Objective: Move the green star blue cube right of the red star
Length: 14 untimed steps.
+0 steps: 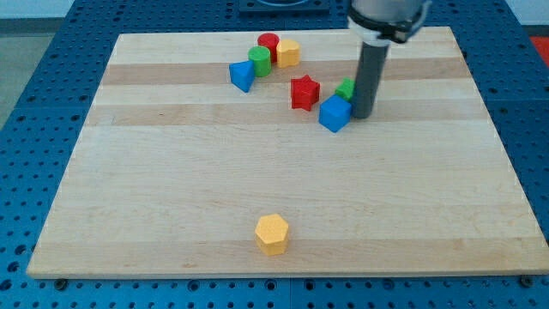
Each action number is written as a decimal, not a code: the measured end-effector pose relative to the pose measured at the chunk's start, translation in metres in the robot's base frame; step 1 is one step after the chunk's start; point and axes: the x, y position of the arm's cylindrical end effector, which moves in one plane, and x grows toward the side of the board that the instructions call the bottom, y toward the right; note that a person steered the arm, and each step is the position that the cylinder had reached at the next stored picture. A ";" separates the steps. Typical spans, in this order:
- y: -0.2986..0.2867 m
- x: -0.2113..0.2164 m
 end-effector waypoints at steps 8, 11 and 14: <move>-0.123 0.042; -0.029 0.011; -0.060 -0.049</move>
